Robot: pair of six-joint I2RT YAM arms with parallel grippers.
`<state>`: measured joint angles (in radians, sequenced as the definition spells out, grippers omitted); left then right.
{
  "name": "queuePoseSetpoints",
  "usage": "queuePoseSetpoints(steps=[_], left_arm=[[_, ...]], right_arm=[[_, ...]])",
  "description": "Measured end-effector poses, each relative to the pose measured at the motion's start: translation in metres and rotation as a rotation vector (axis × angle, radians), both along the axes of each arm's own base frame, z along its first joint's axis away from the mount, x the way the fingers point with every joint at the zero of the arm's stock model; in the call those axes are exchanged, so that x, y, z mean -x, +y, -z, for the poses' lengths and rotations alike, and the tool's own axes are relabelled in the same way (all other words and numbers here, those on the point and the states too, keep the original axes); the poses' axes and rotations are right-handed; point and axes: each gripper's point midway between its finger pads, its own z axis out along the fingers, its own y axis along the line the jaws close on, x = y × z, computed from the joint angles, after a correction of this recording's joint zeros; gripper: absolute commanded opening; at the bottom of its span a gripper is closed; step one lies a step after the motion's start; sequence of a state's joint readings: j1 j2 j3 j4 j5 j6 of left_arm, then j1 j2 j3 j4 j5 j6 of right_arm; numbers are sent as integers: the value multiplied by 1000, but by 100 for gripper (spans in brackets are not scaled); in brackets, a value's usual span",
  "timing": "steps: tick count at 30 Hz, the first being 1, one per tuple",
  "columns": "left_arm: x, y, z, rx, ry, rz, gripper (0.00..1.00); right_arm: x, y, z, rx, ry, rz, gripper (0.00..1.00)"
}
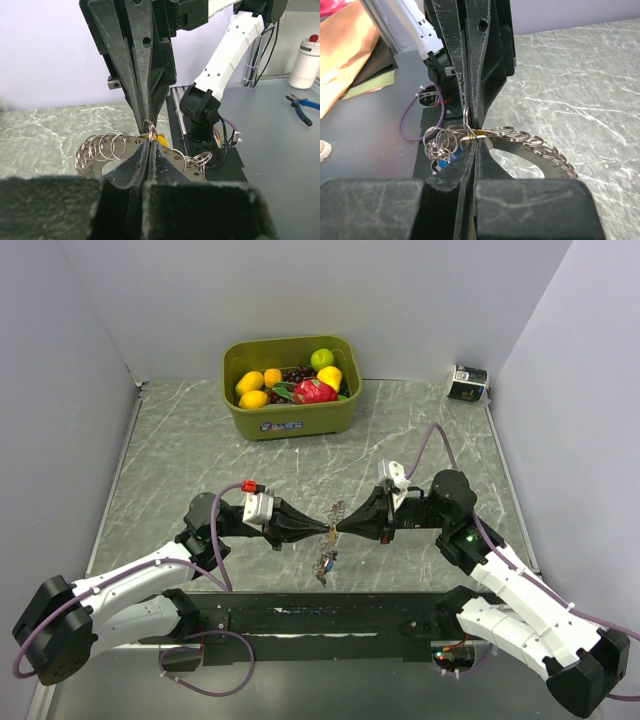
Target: Put the keys on the keyring
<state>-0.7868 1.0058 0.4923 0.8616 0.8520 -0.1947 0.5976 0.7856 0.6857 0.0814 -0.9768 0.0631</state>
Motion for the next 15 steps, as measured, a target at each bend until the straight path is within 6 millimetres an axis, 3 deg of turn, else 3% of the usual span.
queuePoseSetpoints(steps=[15], left_arm=[[1, 2, 0, -8, -11, -5, 1]], right_arm=[[2, -1, 18, 29, 26, -5, 0]])
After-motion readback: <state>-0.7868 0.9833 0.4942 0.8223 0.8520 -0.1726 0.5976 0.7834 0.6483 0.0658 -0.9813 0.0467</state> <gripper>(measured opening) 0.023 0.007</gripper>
